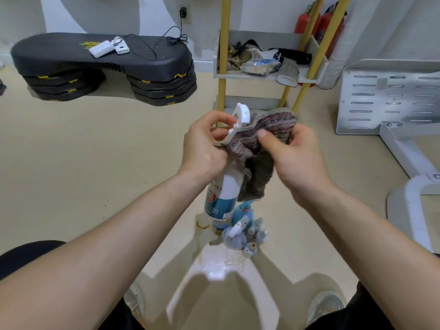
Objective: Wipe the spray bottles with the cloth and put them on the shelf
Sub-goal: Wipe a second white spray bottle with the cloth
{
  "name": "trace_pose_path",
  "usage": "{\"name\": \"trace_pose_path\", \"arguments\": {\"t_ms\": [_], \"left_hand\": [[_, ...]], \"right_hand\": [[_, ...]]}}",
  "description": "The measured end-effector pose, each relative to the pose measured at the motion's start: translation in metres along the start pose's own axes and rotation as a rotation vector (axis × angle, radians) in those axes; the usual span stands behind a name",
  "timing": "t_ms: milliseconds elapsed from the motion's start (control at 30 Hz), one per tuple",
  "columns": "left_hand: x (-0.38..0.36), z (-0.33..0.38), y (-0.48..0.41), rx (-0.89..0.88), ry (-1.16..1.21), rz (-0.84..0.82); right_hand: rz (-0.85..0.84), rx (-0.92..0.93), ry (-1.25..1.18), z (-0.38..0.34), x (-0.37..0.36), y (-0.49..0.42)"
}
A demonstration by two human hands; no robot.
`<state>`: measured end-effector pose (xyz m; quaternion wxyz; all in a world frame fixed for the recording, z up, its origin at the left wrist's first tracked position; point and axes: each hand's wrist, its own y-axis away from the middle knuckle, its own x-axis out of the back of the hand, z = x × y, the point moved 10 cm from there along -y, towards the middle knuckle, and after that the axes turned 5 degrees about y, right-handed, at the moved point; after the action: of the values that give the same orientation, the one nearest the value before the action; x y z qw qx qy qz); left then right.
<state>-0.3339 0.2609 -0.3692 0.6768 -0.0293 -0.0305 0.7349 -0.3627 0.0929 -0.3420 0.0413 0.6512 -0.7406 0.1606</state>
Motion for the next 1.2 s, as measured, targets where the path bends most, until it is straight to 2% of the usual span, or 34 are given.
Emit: {"name": "trace_pose_path", "arguments": {"t_ms": [100, 167, 267, 333, 533, 600, 667, 733, 833, 1000, 1200], "left_hand": [[-0.011, 0.0, 0.006, -0.047, -0.137, -0.066], [-0.016, -0.002, 0.008, -0.078, -0.205, -0.094], [-0.02, -0.005, 0.009, -0.072, -0.221, -0.128], [-0.022, -0.005, 0.009, -0.057, -0.208, -0.158], [-0.021, -0.011, 0.004, -0.01, -0.245, -0.211], [-0.022, -0.013, 0.003, -0.001, -0.256, -0.237], [-0.026, -0.011, 0.006, -0.004, -0.244, -0.279], [-0.028, -0.009, 0.009, 0.0, -0.214, -0.301], [-0.028, -0.006, 0.012, 0.001, -0.171, -0.299], [-0.03, -0.004, 0.014, 0.024, -0.056, -0.325], [-0.032, -0.014, 0.017, 0.169, 0.115, -0.363]], "right_hand": [[0.056, 0.088, 0.03, -0.009, 0.017, -0.013], [-0.091, 0.161, 0.045, -0.015, 0.003, -0.014], [-0.426, 0.33, 0.247, -0.021, -0.029, -0.008], [-0.555, 0.256, 0.14, -0.015, -0.034, -0.011], [-0.465, 0.222, 0.183, -0.003, -0.021, -0.02], [-0.436, 0.246, 0.265, -0.001, -0.017, -0.025], [-0.48, 0.301, 0.394, 0.002, -0.017, -0.027], [-0.502, 0.304, 0.413, 0.008, -0.017, -0.03], [-0.462, 0.292, 0.273, 0.011, -0.016, -0.032], [-0.434, 0.028, -0.332, 0.03, -0.021, -0.035], [-0.411, -0.13, -0.582, 0.041, -0.021, -0.034]]}}
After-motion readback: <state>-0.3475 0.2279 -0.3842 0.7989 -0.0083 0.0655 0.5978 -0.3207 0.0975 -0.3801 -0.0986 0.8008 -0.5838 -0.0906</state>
